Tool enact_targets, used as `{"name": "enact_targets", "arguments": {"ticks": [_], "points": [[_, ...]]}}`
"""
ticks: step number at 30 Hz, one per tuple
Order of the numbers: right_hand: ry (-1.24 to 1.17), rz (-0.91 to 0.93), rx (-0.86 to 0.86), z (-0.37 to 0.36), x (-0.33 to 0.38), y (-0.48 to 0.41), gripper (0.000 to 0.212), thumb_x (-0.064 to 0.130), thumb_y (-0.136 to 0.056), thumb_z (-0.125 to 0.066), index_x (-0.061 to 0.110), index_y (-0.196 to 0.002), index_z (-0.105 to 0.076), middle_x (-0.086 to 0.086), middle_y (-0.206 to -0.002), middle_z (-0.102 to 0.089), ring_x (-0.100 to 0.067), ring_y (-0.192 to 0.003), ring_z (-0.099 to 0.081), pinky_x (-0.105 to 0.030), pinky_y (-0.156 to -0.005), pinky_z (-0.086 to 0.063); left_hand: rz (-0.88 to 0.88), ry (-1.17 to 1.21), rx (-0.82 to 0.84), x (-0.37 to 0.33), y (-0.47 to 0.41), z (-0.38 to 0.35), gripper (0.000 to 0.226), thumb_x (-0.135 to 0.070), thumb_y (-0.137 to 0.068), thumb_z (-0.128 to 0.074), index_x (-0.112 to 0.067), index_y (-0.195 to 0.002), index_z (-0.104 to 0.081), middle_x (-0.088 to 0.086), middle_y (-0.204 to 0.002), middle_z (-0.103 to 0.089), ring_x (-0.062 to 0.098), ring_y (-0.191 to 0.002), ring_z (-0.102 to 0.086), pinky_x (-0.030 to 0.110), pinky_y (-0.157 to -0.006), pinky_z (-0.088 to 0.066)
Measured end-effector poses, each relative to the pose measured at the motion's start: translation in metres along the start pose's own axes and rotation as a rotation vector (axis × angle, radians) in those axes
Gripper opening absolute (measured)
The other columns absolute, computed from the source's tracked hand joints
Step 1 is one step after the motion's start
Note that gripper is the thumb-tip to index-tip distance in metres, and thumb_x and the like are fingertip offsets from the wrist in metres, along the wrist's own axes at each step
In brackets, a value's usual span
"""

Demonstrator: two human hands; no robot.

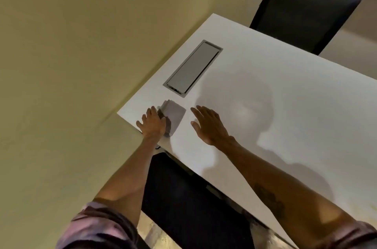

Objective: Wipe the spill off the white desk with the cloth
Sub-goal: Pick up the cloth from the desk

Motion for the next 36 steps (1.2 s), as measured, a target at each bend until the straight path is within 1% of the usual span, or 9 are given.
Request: {"name": "enact_targets", "arguments": {"ticks": [3,9,16,20,23,26,28,32,36], "points": [[-0.012,0.008,0.026,-0.009,-0.004,-0.002,0.054,0.037,-0.104,-0.041,0.017,-0.153,-0.030,-0.008,-0.159,-0.033,-0.026,-0.147,-0.029,-0.039,-0.121,-0.024,0.188,0.137,0.051,0.015,-0.003,-0.011,0.063,-0.039,-0.102,-0.051,-0.012,-0.154,-0.028,0.013,-0.155,-0.041,0.038,-0.140,-0.042,0.058,-0.114,-0.029],[-0.060,0.001,0.066,-0.018,-0.011,0.006,0.052,0.031,-0.103,-0.048,0.013,-0.150,-0.036,-0.009,-0.155,-0.039,-0.027,-0.143,-0.036,-0.041,-0.116,-0.031,0.410,0.361,0.119,0.033,-0.009,-0.035,0.064,-0.051,-0.100,-0.052,-0.008,-0.147,-0.040,0.017,-0.148,-0.049,0.039,-0.140,-0.040,0.056,-0.112,-0.031],[-0.072,-0.048,0.117,-0.020,-0.025,0.011,0.051,0.031,-0.104,-0.043,0.015,-0.151,-0.032,-0.007,-0.158,-0.034,-0.029,-0.140,-0.038,-0.044,-0.114,-0.034,0.500,0.578,0.113,0.040,-0.014,-0.045,0.061,-0.038,-0.095,-0.065,-0.001,-0.139,-0.046,0.022,-0.139,-0.055,0.041,-0.132,-0.050,0.050,-0.111,-0.042],[-0.085,-0.054,0.128,-0.022,-0.025,0.013,0.051,0.030,-0.104,-0.043,0.014,-0.151,-0.032,-0.007,-0.158,-0.034,-0.031,-0.137,-0.041,-0.045,-0.112,-0.036,0.527,0.700,0.157,0.042,-0.015,-0.045,0.060,-0.026,-0.090,-0.072,0.004,-0.137,-0.050,0.023,-0.136,-0.058,0.040,-0.121,-0.057,0.044,-0.095,-0.052],[-0.096,-0.057,0.138,-0.024,-0.023,0.015,0.051,0.030,-0.104,-0.043,0.014,-0.151,-0.031,-0.007,-0.158,-0.033,-0.032,-0.137,-0.042,-0.046,-0.112,-0.037,0.536,0.822,0.182,0.044,-0.016,-0.048,0.055,-0.018,-0.087,-0.076,0.008,-0.131,-0.055,0.024,-0.133,-0.059,0.039,-0.118,-0.058,0.041,-0.082,-0.049],[-0.136,-0.083,0.143,-0.024,-0.023,0.017,0.051,0.030,-0.104,-0.043,0.014,-0.151,-0.031,-0.007,-0.158,-0.034,-0.032,-0.137,-0.041,-0.047,-0.112,-0.036,0.479,0.827,0.147,0.041,-0.015,-0.045,0.048,-0.017,-0.085,-0.077,0.009,-0.123,-0.062,0.024,-0.128,-0.065,0.039,-0.116,-0.062,0.043,-0.087,-0.052],[-0.186,-0.120,0.139,-0.021,-0.024,0.018,0.050,0.030,-0.104,-0.042,0.013,-0.150,-0.032,-0.007,-0.156,-0.036,-0.033,-0.135,-0.042,-0.047,-0.112,-0.036,0.388,0.733,0.076,0.032,-0.012,-0.035,0.046,-0.018,-0.085,-0.076,0.007,-0.120,-0.060,0.023,-0.122,-0.067,0.036,-0.105,-0.063,0.039,-0.081,-0.049],[-0.273,-0.200,0.109,-0.010,-0.028,0.022,0.051,0.031,-0.105,-0.040,0.013,-0.152,-0.031,-0.008,-0.157,-0.036,-0.033,-0.138,-0.039,-0.047,-0.114,-0.033,0.217,0.608,0.032,0.007,-0.004,-0.018,0.047,-0.022,-0.085,-0.076,-0.002,-0.122,-0.057,0.017,-0.116,-0.066,0.037,-0.107,-0.063,0.036,-0.078,-0.045],[-0.318,-0.263,0.090,0.002,-0.033,0.032,0.053,0.033,-0.105,-0.039,0.013,-0.153,-0.028,-0.010,-0.158,-0.034,-0.031,-0.143,-0.034,-0.047,-0.117,-0.029,-0.013,0.540,-0.022,-0.029,0.005,-0.004,0.034,-0.027,-0.087,-0.072,-0.005,-0.108,-0.057,0.012,-0.100,-0.066,0.037,-0.096,-0.064,0.036,-0.072,-0.044]]}}
Point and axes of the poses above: each hand's wrist, its own y-axis away from the middle knuckle, its own z-axis out of the back of the hand, x = y × z, the point moved 6 cm from there along -y, towards the middle knuckle
